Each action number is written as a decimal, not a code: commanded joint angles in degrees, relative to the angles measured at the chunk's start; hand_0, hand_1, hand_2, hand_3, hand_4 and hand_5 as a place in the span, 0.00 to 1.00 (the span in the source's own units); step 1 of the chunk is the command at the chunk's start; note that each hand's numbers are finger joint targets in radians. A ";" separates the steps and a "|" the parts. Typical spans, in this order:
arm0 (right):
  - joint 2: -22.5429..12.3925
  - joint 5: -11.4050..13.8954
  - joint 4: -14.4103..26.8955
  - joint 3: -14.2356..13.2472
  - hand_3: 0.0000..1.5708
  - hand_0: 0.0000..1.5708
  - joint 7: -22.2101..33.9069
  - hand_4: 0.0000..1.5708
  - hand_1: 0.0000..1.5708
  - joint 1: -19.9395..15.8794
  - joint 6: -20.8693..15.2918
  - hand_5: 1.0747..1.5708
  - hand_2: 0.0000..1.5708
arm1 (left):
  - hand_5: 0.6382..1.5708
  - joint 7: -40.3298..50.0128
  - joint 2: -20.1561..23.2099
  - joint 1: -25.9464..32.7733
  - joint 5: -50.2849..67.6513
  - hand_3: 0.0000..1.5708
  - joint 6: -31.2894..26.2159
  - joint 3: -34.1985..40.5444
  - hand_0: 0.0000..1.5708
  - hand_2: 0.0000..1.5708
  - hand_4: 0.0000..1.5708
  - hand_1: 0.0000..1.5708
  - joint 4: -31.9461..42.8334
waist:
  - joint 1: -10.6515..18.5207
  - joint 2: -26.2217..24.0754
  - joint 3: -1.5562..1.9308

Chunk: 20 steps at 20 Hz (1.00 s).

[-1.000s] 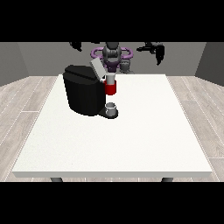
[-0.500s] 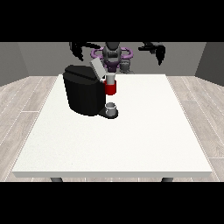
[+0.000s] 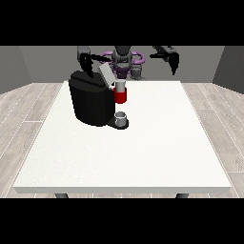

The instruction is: Insert the coffee pod into the coffee machine and close the lid

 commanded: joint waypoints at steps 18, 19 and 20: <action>1.86 4.28 6.77 1.88 0.00 0.00 -1.49 0.00 0.00 -11.63 0.09 1.00 0.00 | 1.00 0.33 5.18 1.84 4.12 0.00 1.85 1.15 0.00 0.00 0.00 0.00 -5.44 | -2.11 6.15 -0.01; 2.31 5.70 8.53 1.56 0.00 0.00 -2.89 0.00 0.00 -13.55 -2.65 1.00 0.00 | 1.00 2.47 5.04 -0.76 3.29 0.00 1.92 -0.51 0.00 0.00 0.00 0.00 -7.29 | -0.24 8.37 -0.01; 1.65 4.31 9.47 0.75 0.00 0.00 0.08 0.00 0.00 -13.84 -1.26 1.00 0.00 | 1.00 5.02 0.69 2.58 0.09 0.00 4.91 -5.16 0.00 0.00 0.00 0.00 -10.40 | 0.83 4.90 0.01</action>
